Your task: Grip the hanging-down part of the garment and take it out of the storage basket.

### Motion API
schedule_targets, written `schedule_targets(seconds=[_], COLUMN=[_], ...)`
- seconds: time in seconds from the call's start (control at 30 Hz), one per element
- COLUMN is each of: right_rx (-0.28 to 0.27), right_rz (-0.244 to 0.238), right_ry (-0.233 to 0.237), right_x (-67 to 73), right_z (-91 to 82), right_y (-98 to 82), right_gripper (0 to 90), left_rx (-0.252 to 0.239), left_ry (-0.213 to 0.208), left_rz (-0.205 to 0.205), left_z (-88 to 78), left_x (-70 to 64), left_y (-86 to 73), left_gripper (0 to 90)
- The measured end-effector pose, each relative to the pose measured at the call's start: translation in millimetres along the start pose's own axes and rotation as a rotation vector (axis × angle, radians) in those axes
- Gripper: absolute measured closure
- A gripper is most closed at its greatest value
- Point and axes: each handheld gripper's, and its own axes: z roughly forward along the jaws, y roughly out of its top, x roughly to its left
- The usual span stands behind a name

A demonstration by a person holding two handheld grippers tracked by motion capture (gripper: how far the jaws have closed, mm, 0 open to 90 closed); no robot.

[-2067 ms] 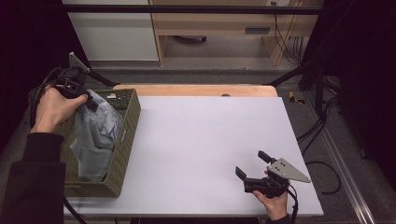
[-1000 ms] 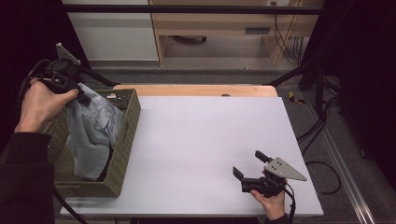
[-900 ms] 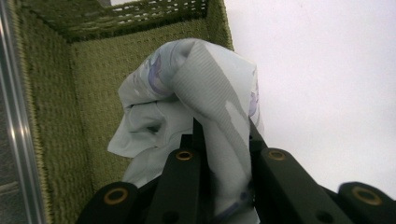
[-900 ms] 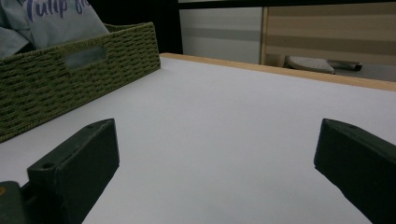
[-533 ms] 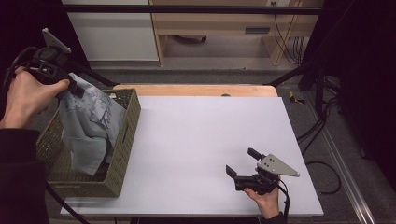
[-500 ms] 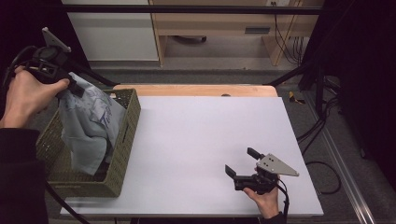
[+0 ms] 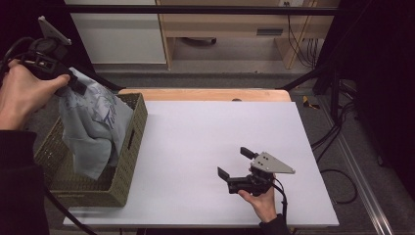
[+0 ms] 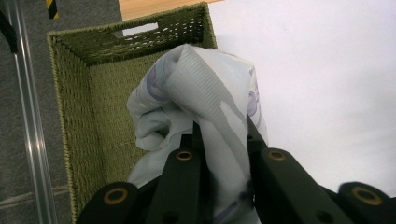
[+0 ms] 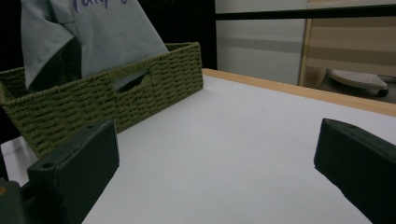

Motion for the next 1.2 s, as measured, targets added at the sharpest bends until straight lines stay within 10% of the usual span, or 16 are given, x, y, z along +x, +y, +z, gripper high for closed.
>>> schedule_targets(seconds=[1.2], right_rx=[0.052], right_rz=[-0.018], right_ry=[0.242], right_x=[104.2], right_z=[173.5], right_y=[46.5], right_gripper=[5.6], left_rx=[0.006], left_ry=[-0.013], left_rz=[0.015], left_z=[-3.7], left_x=[-0.9], left_y=[-1.1], left_gripper=[81.8])
